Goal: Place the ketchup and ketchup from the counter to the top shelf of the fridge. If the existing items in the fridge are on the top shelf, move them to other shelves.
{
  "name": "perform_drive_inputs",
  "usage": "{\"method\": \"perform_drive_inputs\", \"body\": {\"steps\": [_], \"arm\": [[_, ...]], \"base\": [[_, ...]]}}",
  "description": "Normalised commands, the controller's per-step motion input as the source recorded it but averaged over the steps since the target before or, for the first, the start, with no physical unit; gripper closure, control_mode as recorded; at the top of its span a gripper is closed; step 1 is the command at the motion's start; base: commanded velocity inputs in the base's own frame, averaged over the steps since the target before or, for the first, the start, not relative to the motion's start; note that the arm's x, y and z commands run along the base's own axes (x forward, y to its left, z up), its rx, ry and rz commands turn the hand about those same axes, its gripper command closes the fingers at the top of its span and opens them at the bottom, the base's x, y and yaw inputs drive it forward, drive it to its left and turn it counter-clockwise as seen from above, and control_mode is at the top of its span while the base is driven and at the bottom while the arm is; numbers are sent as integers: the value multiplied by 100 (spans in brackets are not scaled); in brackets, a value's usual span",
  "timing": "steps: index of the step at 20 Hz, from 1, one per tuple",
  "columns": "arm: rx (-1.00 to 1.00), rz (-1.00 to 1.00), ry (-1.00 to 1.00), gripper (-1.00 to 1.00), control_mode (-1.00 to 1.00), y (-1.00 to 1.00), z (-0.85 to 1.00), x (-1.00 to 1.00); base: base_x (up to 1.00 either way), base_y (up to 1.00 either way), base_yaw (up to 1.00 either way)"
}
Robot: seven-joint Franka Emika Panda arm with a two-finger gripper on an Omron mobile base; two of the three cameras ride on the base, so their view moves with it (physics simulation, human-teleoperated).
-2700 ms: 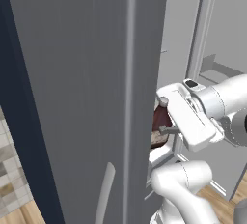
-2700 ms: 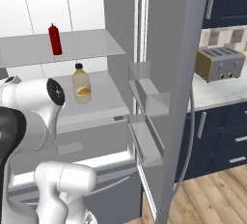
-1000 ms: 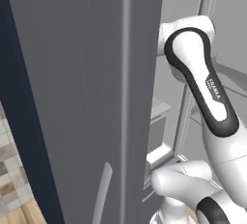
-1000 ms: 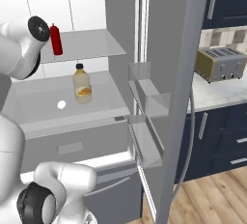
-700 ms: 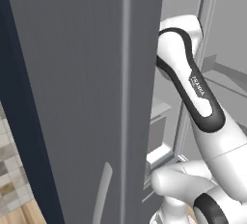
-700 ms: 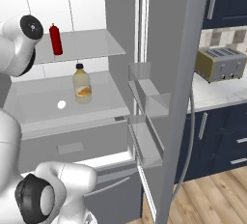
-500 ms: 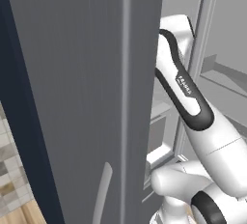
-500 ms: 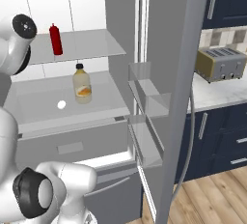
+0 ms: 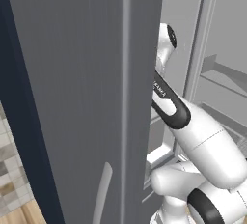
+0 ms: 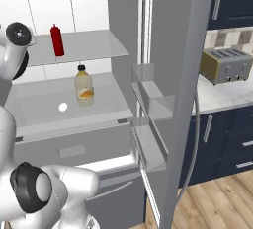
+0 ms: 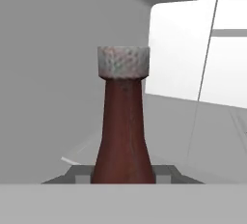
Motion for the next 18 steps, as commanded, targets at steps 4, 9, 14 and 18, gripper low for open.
{"method": "perform_drive_inputs", "body": {"steps": [4,9,14,18], "arm": [[1,-12,0,100,-100,19,-24,48],[2,-11,3,100,-100,25,-27,45],[2,-11,6,100,-100,21,-25,51],[4,-11,5,100,-100,20,-14,59]], "base": [[0,0,0],[0,0,0],[0,0,0],[0,0,0]]}}
